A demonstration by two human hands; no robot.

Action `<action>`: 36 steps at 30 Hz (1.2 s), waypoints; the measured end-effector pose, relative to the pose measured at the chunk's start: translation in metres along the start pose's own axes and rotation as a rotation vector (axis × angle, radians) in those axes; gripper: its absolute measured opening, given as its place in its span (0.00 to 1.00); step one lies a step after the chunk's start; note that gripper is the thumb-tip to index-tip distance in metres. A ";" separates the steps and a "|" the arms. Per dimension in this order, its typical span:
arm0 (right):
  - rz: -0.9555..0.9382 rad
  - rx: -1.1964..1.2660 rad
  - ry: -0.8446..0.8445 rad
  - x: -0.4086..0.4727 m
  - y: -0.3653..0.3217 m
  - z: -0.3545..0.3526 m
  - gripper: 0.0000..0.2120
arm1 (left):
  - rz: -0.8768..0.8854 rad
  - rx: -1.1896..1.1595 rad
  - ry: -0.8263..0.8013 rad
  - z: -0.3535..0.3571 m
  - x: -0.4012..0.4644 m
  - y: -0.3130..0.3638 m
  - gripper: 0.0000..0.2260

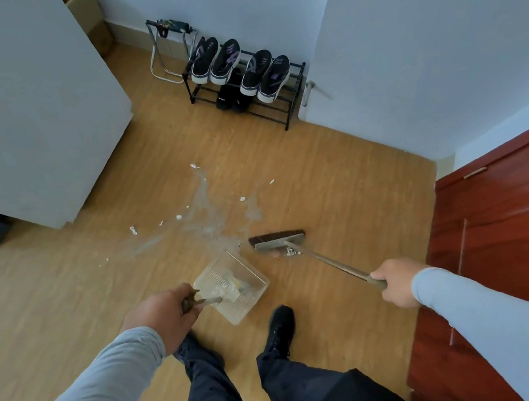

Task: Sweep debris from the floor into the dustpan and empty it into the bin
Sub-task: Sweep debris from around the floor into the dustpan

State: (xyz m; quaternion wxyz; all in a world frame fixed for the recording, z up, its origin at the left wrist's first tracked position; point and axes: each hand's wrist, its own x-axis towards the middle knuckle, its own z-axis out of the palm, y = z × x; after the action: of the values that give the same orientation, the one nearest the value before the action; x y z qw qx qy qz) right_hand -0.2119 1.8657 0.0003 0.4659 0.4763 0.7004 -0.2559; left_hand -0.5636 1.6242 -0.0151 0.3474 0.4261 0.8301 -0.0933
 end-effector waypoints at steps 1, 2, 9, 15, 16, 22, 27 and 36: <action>0.019 -0.011 -0.009 -0.005 0.009 0.003 0.28 | 0.004 -0.001 0.002 0.000 0.000 0.000 0.07; 0.038 -0.014 -0.007 -0.010 0.019 0.005 0.29 | 0.008 -0.001 0.007 -0.001 0.000 0.001 0.06; 0.072 0.005 0.042 -0.043 0.072 0.006 0.28 | 0.046 0.010 0.013 0.000 0.002 0.008 0.04; 0.115 0.245 0.108 -0.057 0.087 0.016 0.26 | 0.083 0.005 -0.012 0.003 0.010 0.011 0.04; 0.109 0.275 0.111 -0.052 0.078 0.020 0.26 | 0.092 0.001 -0.017 0.003 0.012 0.011 0.03; 0.115 0.398 -0.009 -0.035 0.018 0.060 0.27 | 0.186 0.034 -0.039 0.003 0.024 0.011 0.05; 0.148 0.437 -0.040 -0.061 -0.003 0.102 0.27 | 0.259 0.155 -0.029 -0.007 0.031 0.006 0.06; 0.286 0.953 0.020 -0.121 -0.011 0.129 0.27 | 0.383 0.270 -0.051 -0.030 0.048 0.004 0.08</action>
State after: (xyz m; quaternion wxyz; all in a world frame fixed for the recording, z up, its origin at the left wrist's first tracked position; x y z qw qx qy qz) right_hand -0.1559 1.7060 0.0515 0.2202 0.7300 0.4378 -0.4765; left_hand -0.5945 1.6710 -0.0244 0.3193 0.6158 0.7052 -0.1467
